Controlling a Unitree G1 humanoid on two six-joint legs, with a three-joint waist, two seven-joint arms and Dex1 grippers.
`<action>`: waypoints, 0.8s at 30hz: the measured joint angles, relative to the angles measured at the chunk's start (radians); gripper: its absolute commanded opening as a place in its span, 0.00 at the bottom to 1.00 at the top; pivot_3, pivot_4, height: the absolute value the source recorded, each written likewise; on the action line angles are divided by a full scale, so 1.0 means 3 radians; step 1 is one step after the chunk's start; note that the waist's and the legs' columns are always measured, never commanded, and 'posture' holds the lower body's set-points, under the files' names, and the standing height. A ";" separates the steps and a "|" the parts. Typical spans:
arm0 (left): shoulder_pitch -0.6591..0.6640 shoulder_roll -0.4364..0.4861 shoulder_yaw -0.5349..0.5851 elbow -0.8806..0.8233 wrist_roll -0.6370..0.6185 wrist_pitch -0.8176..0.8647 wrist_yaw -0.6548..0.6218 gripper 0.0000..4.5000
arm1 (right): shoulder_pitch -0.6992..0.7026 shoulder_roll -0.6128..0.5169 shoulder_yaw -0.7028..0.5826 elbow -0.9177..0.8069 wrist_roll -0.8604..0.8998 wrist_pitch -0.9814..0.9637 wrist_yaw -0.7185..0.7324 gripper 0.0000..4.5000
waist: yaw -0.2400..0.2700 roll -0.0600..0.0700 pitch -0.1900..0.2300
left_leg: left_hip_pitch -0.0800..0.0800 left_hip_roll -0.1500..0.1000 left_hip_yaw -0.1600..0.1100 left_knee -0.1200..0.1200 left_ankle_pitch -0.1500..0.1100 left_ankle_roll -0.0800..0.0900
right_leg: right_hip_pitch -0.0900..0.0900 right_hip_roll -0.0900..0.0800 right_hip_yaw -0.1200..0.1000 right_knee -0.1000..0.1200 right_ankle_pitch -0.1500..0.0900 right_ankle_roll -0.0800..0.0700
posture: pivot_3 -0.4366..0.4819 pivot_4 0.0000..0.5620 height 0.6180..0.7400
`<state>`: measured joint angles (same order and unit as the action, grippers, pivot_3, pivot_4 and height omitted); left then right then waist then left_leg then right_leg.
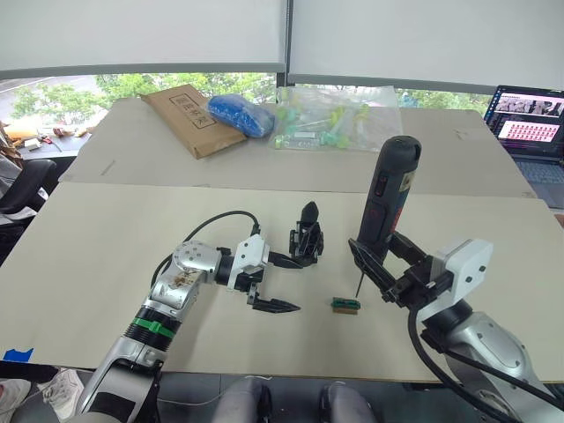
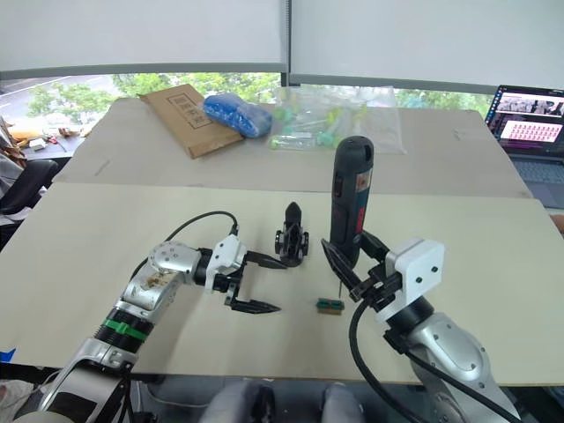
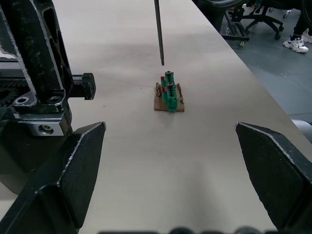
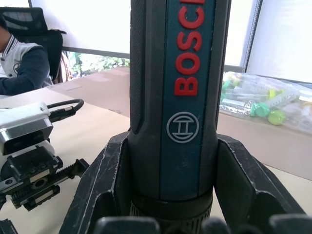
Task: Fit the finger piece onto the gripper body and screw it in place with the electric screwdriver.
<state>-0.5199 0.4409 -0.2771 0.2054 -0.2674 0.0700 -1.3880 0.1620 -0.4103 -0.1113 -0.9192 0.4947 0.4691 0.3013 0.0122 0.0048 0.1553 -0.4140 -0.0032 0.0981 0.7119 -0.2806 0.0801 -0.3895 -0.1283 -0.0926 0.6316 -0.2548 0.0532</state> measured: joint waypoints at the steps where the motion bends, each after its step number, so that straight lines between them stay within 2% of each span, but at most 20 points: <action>1: 0.0000 0.0000 0.0000 0.0000 0.0000 0.0000 0.0001 1.00 | 0.0001 -0.0007 0.0000 0.0000 0.0000 0.0001 0.0000 0.43 | 0.0000 0.0000 0.0000 | 0.0000 0.0000 0.0000 0.0000 0.0000 0.0000 | 0.0000 0.0000 0.0000 0.0000 0.0000 0.0000 | 0.48 0.27 1.00; 24: 0.0000 0.0000 0.0000 0.0000 0.0000 0.0000 0.0002 1.00 | 0.0049 -0.0032 -0.0005 0.0000 0.0000 0.0001 0.0006 0.43 | 0.0000 0.0000 0.0000 | 0.0000 0.0000 0.0000 0.0000 0.0000 0.0000 | 0.0000 0.0000 0.0000 0.0000 0.0000 0.0000 | 0.48 0.27 1.00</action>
<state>-0.5199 0.4409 -0.2771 0.2054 -0.2674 0.0700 -1.3873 0.1767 -0.4198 -0.1127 -0.9192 0.4946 0.4694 0.3031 0.0123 0.0048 0.1553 -0.4140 -0.0032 0.0981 0.7118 -0.2806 0.0801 -0.3895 -0.1283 -0.0926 0.6315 -0.2548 0.0532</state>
